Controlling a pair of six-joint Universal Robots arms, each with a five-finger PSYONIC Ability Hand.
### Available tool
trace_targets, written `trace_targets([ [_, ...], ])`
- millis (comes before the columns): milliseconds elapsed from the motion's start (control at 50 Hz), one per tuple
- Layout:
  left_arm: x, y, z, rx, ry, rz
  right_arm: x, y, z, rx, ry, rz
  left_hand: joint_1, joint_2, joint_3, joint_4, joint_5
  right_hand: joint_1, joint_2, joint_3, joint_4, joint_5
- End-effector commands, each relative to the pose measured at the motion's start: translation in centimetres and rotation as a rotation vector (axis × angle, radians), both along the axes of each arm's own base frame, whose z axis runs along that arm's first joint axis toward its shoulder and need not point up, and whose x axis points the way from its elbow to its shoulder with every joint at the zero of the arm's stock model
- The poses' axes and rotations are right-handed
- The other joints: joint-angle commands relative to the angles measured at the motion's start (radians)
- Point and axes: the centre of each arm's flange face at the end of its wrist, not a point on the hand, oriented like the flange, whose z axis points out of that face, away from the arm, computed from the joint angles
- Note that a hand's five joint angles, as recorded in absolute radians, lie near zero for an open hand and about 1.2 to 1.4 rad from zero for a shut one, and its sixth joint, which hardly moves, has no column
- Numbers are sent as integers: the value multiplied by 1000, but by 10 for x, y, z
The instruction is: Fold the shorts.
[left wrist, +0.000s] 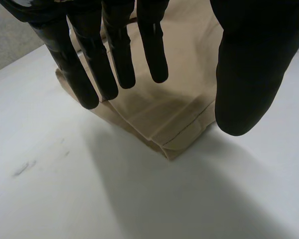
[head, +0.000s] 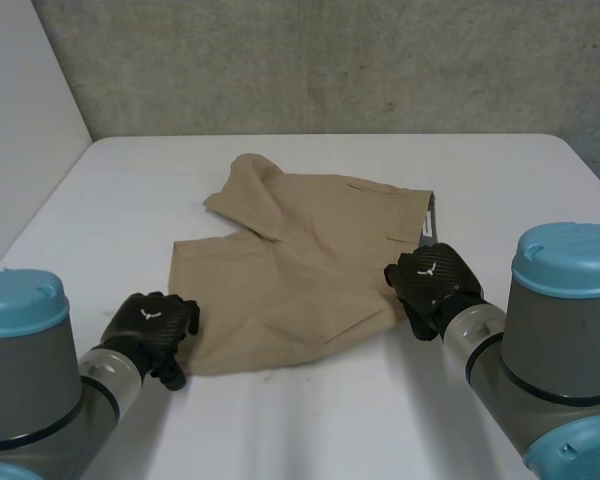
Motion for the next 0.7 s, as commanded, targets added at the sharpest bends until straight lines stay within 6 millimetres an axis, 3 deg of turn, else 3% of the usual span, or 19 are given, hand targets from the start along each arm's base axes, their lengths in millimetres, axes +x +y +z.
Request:
trace_targets([
  [20, -4, -9, -7, -26, 14, -2, -1, 0, -1, 1, 1, -2, 143, 145, 151, 145, 149, 422, 217, 192, 204, 228],
  [400, -5, -11, -16, -8, 4, -3, -1, -1, 0, -3, -2, -5, 258, 259, 266, 260, 263, 422, 217, 192, 204, 228],
  [460, -5, -11, -19, -1, 0, -5, -1, -2, 0, -8, -5, -7, 419, 421, 427, 421, 425, 422, 217, 192, 204, 228],
  [480, -5, -11, -19, -2, 1, -5, -1, -2, 1, -14, -6, -8, 687, 688, 695, 689, 692, 422, 217, 192, 204, 228],
  [500, -5, -11, -19, -5, 2, -6, 0, -2, 2, -16, -9, -8, 802, 804, 810, 804, 808, 422, 217, 192, 204, 228],
  [700, -4, -9, -10, -3, -14, -14, -1, -3, 11, -36, -12, -9, 804, 805, 811, 805, 809, 422, 217, 192, 204, 228],
])
